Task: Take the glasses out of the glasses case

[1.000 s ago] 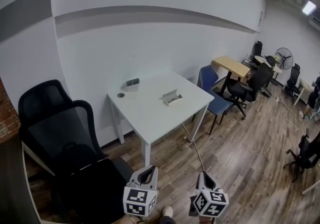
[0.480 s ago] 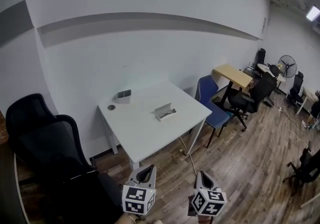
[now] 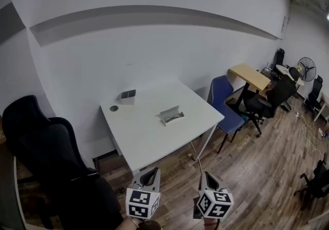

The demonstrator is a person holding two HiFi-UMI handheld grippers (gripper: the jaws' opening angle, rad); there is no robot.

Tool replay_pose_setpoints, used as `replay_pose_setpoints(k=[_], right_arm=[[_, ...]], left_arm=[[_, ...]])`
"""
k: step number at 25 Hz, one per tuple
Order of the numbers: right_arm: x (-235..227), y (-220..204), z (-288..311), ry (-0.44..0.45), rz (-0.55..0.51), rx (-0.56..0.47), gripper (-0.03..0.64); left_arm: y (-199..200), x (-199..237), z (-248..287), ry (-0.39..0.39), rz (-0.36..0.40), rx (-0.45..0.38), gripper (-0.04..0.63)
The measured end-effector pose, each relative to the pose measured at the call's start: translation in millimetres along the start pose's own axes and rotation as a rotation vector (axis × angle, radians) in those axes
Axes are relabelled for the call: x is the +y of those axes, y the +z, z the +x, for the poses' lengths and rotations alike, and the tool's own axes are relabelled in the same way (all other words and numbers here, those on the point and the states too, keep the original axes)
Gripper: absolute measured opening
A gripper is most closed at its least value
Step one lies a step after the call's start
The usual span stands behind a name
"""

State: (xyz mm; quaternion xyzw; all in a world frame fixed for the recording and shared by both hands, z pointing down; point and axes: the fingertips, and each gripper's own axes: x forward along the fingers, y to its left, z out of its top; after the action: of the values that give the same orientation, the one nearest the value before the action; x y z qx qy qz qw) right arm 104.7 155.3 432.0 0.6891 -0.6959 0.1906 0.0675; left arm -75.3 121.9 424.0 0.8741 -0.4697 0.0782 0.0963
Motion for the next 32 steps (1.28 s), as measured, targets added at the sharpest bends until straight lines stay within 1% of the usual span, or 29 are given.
replay_pose_setpoints(k=[7, 10, 14, 18, 21, 27, 32], right_arm=[[-23.5, -8.1, 22.3, -0.012, 0.008, 0.045, 0.032], [-34.7, -3.4, 35.0, -0.020, 0.011, 0.043, 0.032], [-42.4, 7.1, 59.2, -0.007, 0.000, 0.040, 0.032], [-51.0, 25.1, 90.0, 0.004, -0.019, 0.031, 0.032], [-55.5, 40.4, 116.9, 0.014, -0.032, 0.036, 0.032], [-66.6, 79.3, 161.5, 0.027, -0.056, 0.019, 0.032], [-68.6, 92.2, 200.9, 0.048, -0.059, 0.036, 0.032]], left_arm=[[-7.9, 3.0, 30.2, 0.006, -0.009, 0.030, 0.017], [-6.5, 1.6, 48.0, -0.005, -0.001, 0.031, 0.017], [1.0, 3.4, 77.6, -0.011, 0.002, 0.021, 0.017], [14.5, 8.5, 112.4, -0.014, -0.001, 0.007, 0.017], [22.8, 19.7, 139.1, -0.005, -0.018, 0.006, 0.017], [48.0, 36.1, 185.9, 0.013, -0.031, -0.012, 0.017], [57.8, 54.2, 221.1, 0.026, -0.036, -0.011, 0.017]])
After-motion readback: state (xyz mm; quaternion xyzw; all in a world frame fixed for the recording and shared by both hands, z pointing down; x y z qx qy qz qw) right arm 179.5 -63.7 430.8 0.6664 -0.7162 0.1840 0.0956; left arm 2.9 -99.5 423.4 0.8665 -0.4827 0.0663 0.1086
